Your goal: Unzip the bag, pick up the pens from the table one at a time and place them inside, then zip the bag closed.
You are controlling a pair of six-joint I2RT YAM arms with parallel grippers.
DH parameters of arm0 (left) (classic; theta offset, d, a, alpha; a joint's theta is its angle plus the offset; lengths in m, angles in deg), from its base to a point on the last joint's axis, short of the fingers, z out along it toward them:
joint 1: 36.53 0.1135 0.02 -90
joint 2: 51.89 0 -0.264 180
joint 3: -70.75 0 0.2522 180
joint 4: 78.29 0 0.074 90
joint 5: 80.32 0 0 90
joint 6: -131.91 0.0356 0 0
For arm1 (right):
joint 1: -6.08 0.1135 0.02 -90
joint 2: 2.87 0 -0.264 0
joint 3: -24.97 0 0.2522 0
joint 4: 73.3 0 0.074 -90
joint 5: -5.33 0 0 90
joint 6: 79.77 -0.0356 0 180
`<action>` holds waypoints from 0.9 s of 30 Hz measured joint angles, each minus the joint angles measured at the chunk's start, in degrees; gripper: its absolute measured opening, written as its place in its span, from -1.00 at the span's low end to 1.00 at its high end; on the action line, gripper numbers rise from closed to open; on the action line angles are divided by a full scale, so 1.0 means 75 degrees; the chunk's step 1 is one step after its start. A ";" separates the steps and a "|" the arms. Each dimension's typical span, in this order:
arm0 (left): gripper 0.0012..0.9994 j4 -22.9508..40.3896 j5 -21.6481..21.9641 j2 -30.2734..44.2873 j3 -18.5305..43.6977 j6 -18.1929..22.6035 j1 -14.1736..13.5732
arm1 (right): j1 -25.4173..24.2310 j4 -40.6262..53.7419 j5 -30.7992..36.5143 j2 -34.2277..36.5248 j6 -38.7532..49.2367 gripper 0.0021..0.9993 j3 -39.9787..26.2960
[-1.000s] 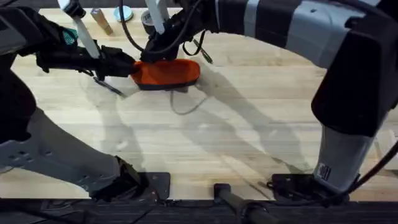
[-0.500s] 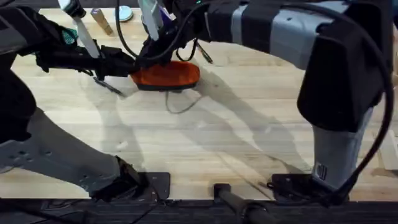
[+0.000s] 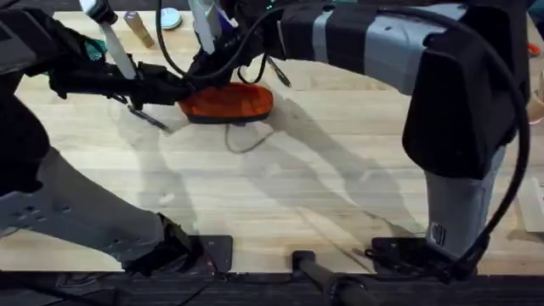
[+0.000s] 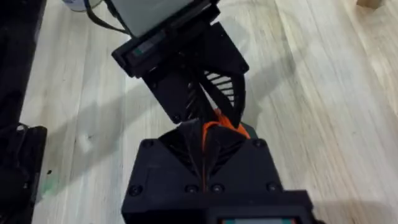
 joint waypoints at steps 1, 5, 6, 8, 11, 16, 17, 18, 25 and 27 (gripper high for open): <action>-0.92 0.0000 -0.0002 0.0000 0.0000 0.0000 0.0000 | 0.0000 0.0002 0.0000 0.0000 -0.0003 -0.95 0.0000; -0.92 0.0002 -0.0001 -0.0001 0.0000 0.0000 0.0000 | 0.0000 0.0000 0.0000 -0.0003 -0.0023 -0.95 0.0000; -0.92 0.0003 -0.0002 0.0000 0.0000 0.0000 0.0000 | 0.0000 0.0000 0.0000 -0.0003 -0.0023 -0.95 0.0000; -0.92 0.0001 -0.0001 -0.0002 0.0001 0.0000 0.0000 | 0.0000 0.0003 0.0000 -0.0003 -0.0026 -0.95 0.0000; -0.92 0.0000 -0.0002 0.0000 0.0000 0.0000 0.0000 | 0.0000 0.0006 0.0000 0.0000 -0.0026 -0.95 0.0000; -0.92 0.0003 -0.0002 -0.0003 0.0000 0.0000 0.0000 | 0.0000 0.0009 -0.0003 -0.0003 -0.0026 -0.95 0.0000; -0.92 0.0003 -0.0002 0.0000 0.0000 0.0000 0.0000 | 0.0000 0.0009 -0.0004 0.0000 -0.0034 -0.90 0.0000; -0.92 0.0003 -0.0006 0.0000 0.0001 0.0000 0.0000 | 0.0000 0.0000 -0.0034 0.0000 -0.0060 -0.73 0.0000; -0.92 0.0022 0.0000 -0.0003 0.0000 0.0054 -0.0027 | -0.0034 -0.0114 -0.0030 -0.0003 -0.0054 0.97 -0.0006; -0.92 0.0018 0.0000 -0.0003 0.0000 0.0055 -0.0038 | 0.0057 -0.0105 -0.0129 0.0000 -0.0052 0.99 -0.0006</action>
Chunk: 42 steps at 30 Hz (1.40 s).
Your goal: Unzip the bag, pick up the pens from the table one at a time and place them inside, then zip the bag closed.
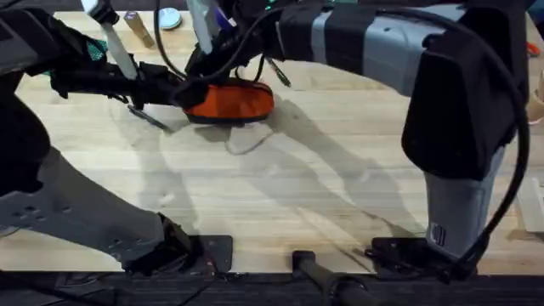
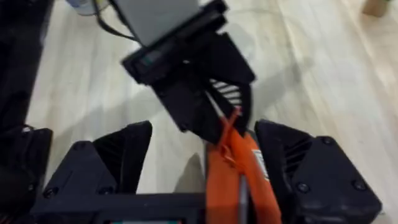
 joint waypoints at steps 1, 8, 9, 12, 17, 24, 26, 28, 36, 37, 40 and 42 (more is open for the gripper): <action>-0.92 0.0002 -0.0002 0.0000 0.0000 -0.0002 0.0003 | 0.0044 0.0000 -0.0029 -0.0002 0.0000 0.99 0.0000; -0.92 0.0002 -0.0002 0.0003 0.0000 -0.0002 0.0003 | 0.0130 -0.0003 -0.0182 -0.0003 0.0000 0.99 -0.0003; -0.92 0.0002 -0.0002 0.0000 0.0000 -0.0002 0.0003 | 0.0103 0.0000 -0.0186 0.0000 0.0000 0.99 -0.0003; -0.92 0.0002 -0.0002 0.0003 0.0000 0.0001 0.0003 | 0.0025 0.0000 -0.0186 -0.0012 0.0000 0.99 -0.0003; -0.92 0.0002 -0.0002 0.0003 0.0000 -0.0002 0.0003 | -0.0092 0.0130 -0.0188 -0.0112 -0.0003 0.99 -0.0003; -0.51 -0.0239 0.0052 0.0003 0.0000 0.0001 -0.0019 | -0.0254 0.0634 -0.0191 -0.0404 -0.0002 0.99 -0.0014; 0.12 -0.0280 0.0112 0.0001 0.0000 -0.0005 -0.0020 | -0.0307 0.0764 -0.0192 -0.0436 -0.0002 0.99 -0.0017; 0.77 -0.0283 0.0134 0.0002 0.0000 -0.0008 -0.0017 | -0.0376 0.0839 -0.0192 -0.0449 -0.0003 0.99 -0.0020; 0.99 -0.0277 0.0149 0.0002 0.0000 -0.0178 -0.0017 | -0.0699 0.1036 -0.0189 -0.0513 -0.0003 0.99 -0.0023; 0.99 -0.0270 0.0149 0.0000 0.0002 -0.0283 -0.0017 | -0.0747 0.1054 -0.0189 -0.0566 -0.0003 0.99 -0.0023; 0.99 -0.0192 0.0152 -0.0006 0.0027 -0.0593 -0.0017 | -0.0898 0.1115 -0.0190 -0.0801 -0.0001 0.99 -0.0023; 0.99 -0.0152 0.0161 -0.0058 0.0076 -0.0751 -0.0017 | -0.1013 0.1198 -0.0192 -0.0985 -0.0003 0.99 -0.0029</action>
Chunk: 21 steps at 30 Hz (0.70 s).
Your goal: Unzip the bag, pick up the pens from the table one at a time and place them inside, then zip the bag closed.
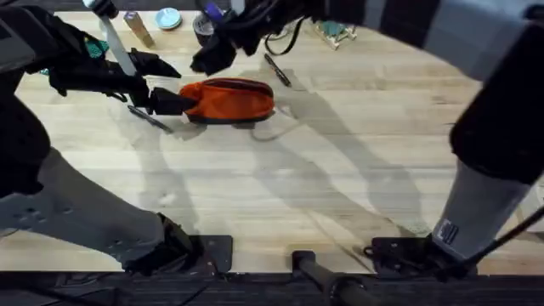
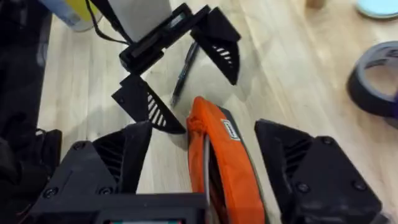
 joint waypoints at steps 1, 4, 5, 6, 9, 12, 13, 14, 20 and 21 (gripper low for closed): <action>0.99 0.0028 0.0009 -0.0079 0.0012 -0.0060 0.0000 | -0.0068 0.0099 0.0000 -0.0089 0.0000 0.99 -0.0006; 0.99 0.0082 0.0015 -0.0567 0.0023 -0.0172 0.0000 | -0.0265 0.0577 0.0021 -0.0317 -0.0002 0.99 -0.0012; 0.99 0.0082 0.0015 -0.0748 0.0028 -0.0182 0.0000 | -0.0325 0.0777 0.0070 -0.0379 -0.0002 0.99 -0.0012; 0.99 0.0092 0.0015 -0.0990 0.0037 -0.0198 0.0000 | -0.0387 0.0951 0.0126 -0.0437 -0.0002 0.99 -0.0012; 0.99 0.0160 0.0012 -0.1645 0.0087 -0.0286 0.0000 | -0.0520 0.1408 0.0395 -0.0567 -0.0005 0.99 -0.0012; 0.99 0.0203 0.0101 -0.2278 0.0125 -0.0688 0.0000 | -0.0551 0.1772 0.0625 -0.0672 -0.0002 0.99 -0.0012; 0.99 0.0218 0.0168 -0.2448 0.0131 -0.0860 0.0000 | -0.0551 0.1892 0.0675 -0.0708 0.0000 0.99 -0.0012; 0.99 0.0250 0.0259 -0.2639 0.0131 -0.1081 0.0000 | -0.0548 0.2040 0.0735 -0.0760 -0.0003 0.99 -0.0012; 0.99 0.0371 0.0778 -0.3477 0.0131 -0.2307 -0.0074 | -0.0548 0.2988 0.1064 -0.1106 0.0107 0.99 -0.0012; 0.99 0.0455 0.0900 -0.3628 0.0131 -0.2524 -0.0134 | -0.0549 0.3174 0.1090 -0.1162 0.0196 0.99 -0.0012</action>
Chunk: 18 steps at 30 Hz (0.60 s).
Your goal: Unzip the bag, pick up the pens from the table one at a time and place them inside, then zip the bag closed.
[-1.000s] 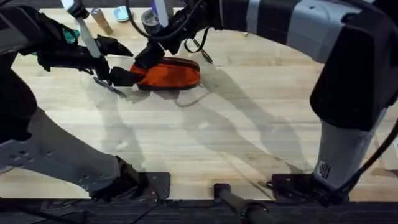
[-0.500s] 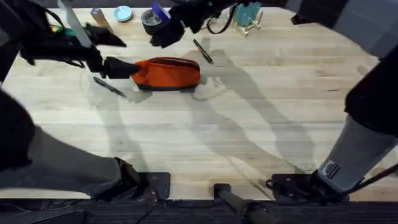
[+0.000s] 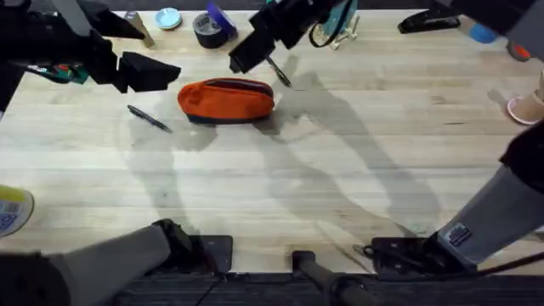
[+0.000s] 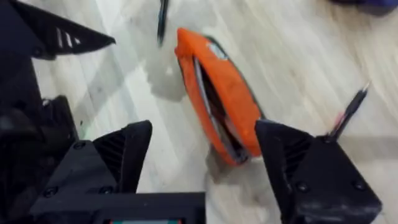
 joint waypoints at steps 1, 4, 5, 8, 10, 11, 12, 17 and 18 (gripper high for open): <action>0.99 0.0088 0.0096 -0.0115 0.0000 -0.0142 -0.0058 | -0.0005 0.0169 0.0014 -0.0047 0.0090 0.99 0.0000; 0.99 0.0463 0.0412 -0.0475 0.0000 -0.0486 -0.0323 | -0.0035 0.0602 0.0071 -0.0150 0.0423 0.99 0.0000; 0.99 0.0589 0.0507 -0.0585 0.0000 -0.0559 -0.0424 | -0.0048 0.0692 0.0092 -0.0173 0.0517 0.99 0.0000; 0.99 0.0876 0.0768 -0.0830 0.0000 -0.0697 -0.0686 | -0.0134 0.0941 0.0122 -0.0217 0.0870 0.56 -0.0003; 0.99 0.0995 0.0932 -0.0954 0.0000 -0.0747 -0.0827 | -0.0212 0.1116 0.0134 -0.0220 0.1115 0.11 -0.0003; 0.99 0.1049 0.1003 -0.1011 0.0000 -0.0769 -0.0884 | -0.0248 0.1175 0.0148 -0.0220 0.1235 -0.09 -0.0003; 0.99 0.1099 0.1056 -0.1068 0.0000 -0.0793 -0.0936 | -0.0288 0.1215 0.0154 -0.0220 0.1320 -0.39 -0.0003; 0.99 0.1362 0.1188 -0.1309 0.0000 -0.0847 -0.1074 | -0.0428 0.1432 0.0312 -0.0220 0.1659 -0.95 -0.0003; 0.99 0.1410 0.1210 -0.1341 0.0000 -0.0848 -0.1096 | -0.0442 0.1496 0.0352 -0.0220 0.1780 -0.95 -0.0003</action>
